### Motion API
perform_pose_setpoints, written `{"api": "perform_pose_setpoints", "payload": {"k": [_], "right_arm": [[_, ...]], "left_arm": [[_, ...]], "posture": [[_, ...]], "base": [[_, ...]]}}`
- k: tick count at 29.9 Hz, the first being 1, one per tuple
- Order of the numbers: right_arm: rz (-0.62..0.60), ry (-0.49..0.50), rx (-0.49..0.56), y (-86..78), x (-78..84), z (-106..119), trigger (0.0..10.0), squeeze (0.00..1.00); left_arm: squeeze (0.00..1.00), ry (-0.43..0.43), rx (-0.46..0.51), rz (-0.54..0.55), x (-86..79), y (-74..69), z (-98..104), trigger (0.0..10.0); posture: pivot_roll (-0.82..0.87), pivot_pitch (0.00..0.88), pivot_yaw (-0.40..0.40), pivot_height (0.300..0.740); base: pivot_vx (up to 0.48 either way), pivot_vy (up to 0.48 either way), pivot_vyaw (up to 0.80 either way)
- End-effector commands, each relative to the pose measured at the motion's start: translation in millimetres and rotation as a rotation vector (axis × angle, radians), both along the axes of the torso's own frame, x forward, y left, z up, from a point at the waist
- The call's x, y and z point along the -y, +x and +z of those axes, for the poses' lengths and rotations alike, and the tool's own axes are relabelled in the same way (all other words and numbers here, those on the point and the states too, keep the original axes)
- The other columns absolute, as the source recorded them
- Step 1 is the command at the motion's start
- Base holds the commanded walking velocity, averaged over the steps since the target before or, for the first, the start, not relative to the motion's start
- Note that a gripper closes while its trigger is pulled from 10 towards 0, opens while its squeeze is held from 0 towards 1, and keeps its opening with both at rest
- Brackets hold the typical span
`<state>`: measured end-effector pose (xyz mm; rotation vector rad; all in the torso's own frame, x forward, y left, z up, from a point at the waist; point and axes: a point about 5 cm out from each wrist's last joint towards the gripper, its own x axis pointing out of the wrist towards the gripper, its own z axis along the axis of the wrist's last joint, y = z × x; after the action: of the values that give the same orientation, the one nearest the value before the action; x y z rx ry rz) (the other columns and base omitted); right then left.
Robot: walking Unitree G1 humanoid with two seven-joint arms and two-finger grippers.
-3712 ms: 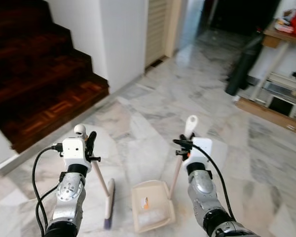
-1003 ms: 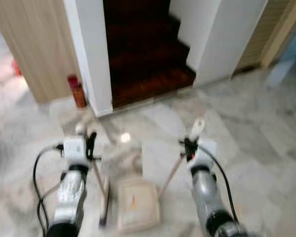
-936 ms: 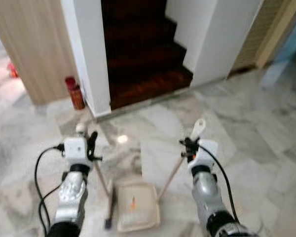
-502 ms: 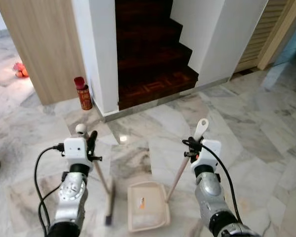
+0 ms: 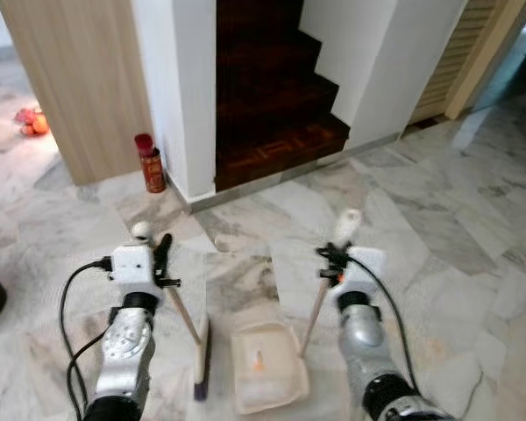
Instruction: Sweep floor
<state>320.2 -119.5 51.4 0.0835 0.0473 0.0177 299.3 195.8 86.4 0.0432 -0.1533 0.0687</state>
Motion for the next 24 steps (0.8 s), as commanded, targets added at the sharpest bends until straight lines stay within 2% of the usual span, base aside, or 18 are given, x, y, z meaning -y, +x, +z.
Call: {"api": "perform_pose_setpoints", "payload": {"k": [1,24], "right_arm": [[-0.034,0.001,0.027,3.0,10.4,5.3,10.0,0.00],[-0.030,-0.006,0.022,3.4,9.5,5.1,10.0,0.00]], "left_arm": [[0.00,0.006,0.033,-0.017,5.7,4.0,7.8,10.0],[0.00,0.006,0.031,-0.017,5.3,4.0,7.8,10.0]], "posture": [[0.01,0.030,-0.080,0.740],[0.01,0.037,-0.079,0.740]], "base": [[0.000,0.322,0.00],[0.000,0.320,0.00]]}}
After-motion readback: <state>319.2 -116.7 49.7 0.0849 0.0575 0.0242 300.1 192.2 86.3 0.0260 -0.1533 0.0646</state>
